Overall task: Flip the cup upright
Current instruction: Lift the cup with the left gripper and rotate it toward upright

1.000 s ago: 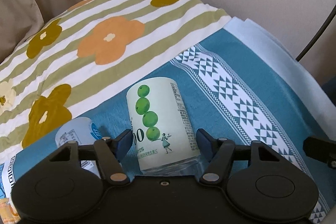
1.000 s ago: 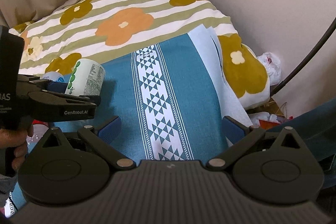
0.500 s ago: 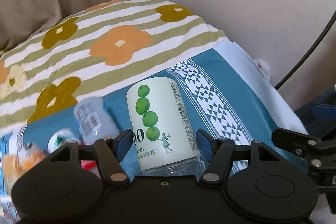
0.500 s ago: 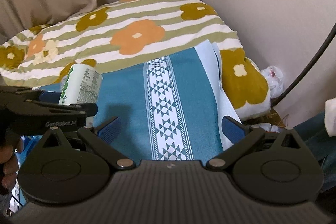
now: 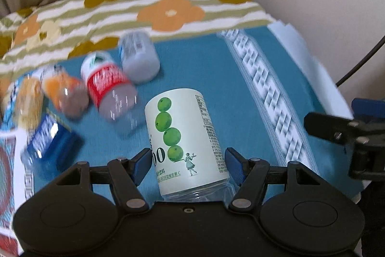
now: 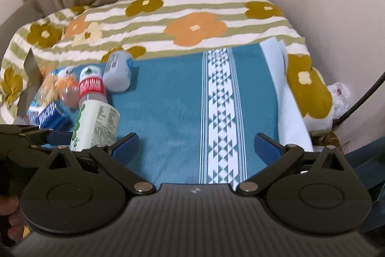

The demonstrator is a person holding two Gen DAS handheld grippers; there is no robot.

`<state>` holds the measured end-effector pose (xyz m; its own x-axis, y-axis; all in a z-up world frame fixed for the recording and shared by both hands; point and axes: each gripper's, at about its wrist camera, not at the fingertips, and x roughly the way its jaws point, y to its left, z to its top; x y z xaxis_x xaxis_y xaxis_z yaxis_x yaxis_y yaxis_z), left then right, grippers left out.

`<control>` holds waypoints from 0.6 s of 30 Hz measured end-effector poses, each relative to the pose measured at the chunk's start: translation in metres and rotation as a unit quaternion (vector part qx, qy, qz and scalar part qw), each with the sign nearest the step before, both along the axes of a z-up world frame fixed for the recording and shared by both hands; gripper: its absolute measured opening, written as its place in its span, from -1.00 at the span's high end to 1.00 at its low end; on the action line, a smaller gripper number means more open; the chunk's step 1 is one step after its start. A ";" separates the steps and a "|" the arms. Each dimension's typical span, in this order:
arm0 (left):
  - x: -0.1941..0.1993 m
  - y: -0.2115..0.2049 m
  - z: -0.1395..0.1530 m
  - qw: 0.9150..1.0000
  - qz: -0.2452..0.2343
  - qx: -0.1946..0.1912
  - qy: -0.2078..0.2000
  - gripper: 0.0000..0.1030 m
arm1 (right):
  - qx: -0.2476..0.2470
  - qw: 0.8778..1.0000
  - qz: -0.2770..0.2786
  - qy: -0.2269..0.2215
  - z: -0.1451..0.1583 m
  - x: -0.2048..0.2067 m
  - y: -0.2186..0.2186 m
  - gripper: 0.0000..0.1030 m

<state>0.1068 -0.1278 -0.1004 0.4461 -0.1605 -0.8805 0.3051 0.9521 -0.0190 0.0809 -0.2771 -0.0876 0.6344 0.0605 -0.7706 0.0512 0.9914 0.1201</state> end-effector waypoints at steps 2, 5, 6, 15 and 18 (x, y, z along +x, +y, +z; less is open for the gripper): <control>-0.004 0.001 -0.012 1.000 0.000 0.006 0.009 -0.37 | 0.000 1.000 0.005 0.007 -0.007 -0.003 0.001 -1.00; -0.009 0.000 -0.025 1.000 -0.006 0.018 0.012 -0.37 | 0.000 1.000 0.010 0.019 -0.017 -0.007 0.002 -1.00; -0.009 0.000 -0.028 1.000 -0.009 0.020 0.013 -0.37 | -0.001 1.000 0.011 0.021 -0.020 -0.009 0.002 -1.00; -0.013 -0.004 -0.037 0.999 -0.015 0.026 0.010 -0.41 | -0.002 0.999 0.014 0.035 -0.031 -0.015 -0.001 -1.00; -0.013 -0.005 -0.037 1.000 -0.014 0.026 0.006 -0.71 | -0.002 0.999 0.015 0.036 -0.031 -0.015 -0.002 -1.00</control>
